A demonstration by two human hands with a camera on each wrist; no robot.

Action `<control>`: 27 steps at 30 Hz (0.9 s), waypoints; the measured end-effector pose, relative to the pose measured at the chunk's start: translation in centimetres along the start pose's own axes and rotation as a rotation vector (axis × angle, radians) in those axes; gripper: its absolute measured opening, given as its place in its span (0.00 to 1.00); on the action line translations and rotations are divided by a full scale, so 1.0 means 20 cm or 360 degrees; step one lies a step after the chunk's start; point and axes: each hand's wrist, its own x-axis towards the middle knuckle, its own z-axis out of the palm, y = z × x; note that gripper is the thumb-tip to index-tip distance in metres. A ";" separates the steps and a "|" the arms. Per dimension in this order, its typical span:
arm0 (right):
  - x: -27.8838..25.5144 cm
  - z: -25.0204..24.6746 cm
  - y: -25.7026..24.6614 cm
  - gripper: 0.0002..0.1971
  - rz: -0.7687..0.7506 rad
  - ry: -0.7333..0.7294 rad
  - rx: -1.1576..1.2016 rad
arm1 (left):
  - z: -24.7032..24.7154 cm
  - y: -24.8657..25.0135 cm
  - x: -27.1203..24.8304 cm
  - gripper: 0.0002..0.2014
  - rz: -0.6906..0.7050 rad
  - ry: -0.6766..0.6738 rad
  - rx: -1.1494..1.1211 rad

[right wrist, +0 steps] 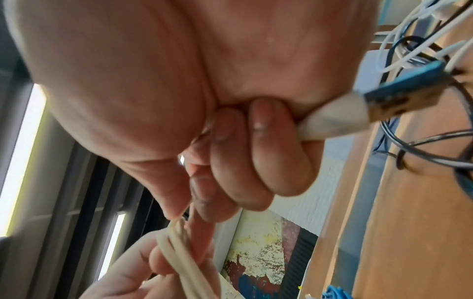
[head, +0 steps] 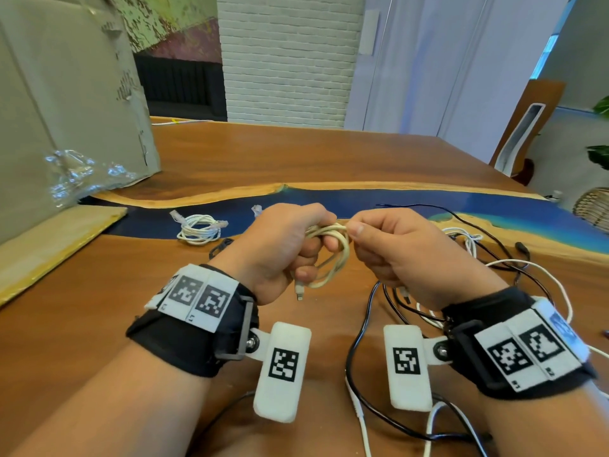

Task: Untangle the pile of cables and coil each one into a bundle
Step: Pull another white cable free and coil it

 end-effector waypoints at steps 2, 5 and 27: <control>0.00 0.00 0.01 0.20 0.0015 -0.0030 0.0101 | 0.01 0.00 0.00 0.15 0.0045 0.0013 -0.0005; 0.00 0.01 0.01 0.18 0.0038 -0.0060 0.0287 | 0.00 0.01 0.01 0.06 0.0167 0.0014 -0.0049; 0.03 0.02 0.02 0.04 -0.0357 0.0620 -0.0207 | 0.05 -0.02 0.02 0.16 0.0564 0.0101 -0.0245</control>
